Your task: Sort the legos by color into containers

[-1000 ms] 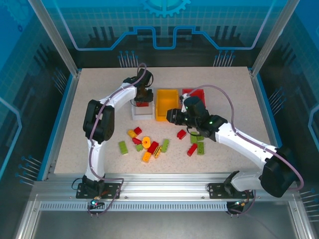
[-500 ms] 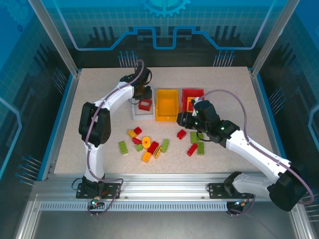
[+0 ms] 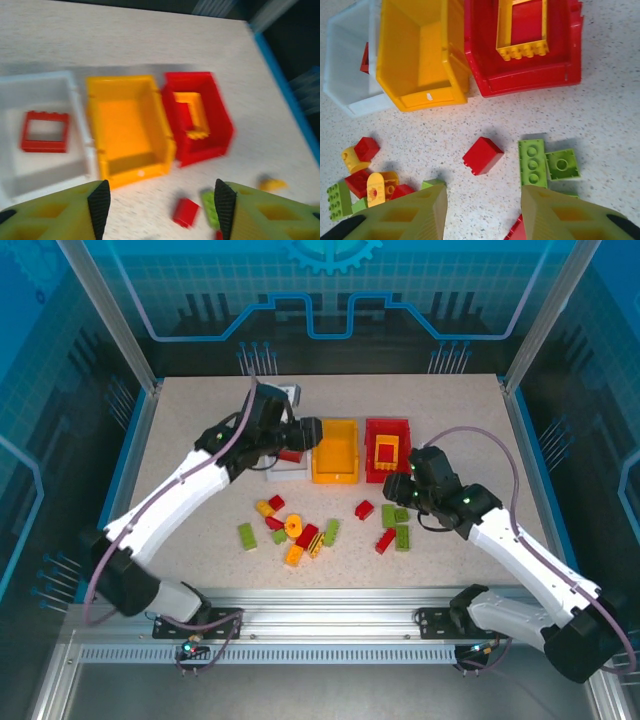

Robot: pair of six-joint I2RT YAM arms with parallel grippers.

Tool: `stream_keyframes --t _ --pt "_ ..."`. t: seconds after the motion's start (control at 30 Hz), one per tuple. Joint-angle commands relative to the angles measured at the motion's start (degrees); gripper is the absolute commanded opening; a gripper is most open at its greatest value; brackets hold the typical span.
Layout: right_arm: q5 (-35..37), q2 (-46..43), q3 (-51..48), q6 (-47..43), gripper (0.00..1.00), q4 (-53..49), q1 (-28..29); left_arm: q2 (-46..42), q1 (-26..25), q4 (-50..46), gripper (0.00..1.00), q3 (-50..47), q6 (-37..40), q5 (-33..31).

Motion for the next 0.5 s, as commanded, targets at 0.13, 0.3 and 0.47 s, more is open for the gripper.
stream_keyframes --t 0.13,0.3,0.47 --pt "3.24 -1.86 1.45 2.72 0.45 -7.78 -0.99 -10.67 -5.79 4.31 0.66 -11.43 -9.2 7.28" --pt "4.81 0.05 1.37 4.18 0.49 -13.33 -1.08 -14.01 -12.37 8.66 0.67 -18.51 -13.42 7.1" --pt "-0.52 5.04 -3.5 1.81 0.63 -12.68 -1.08 -13.62 -19.66 13.12 0.68 -24.41 -16.8 3.48"
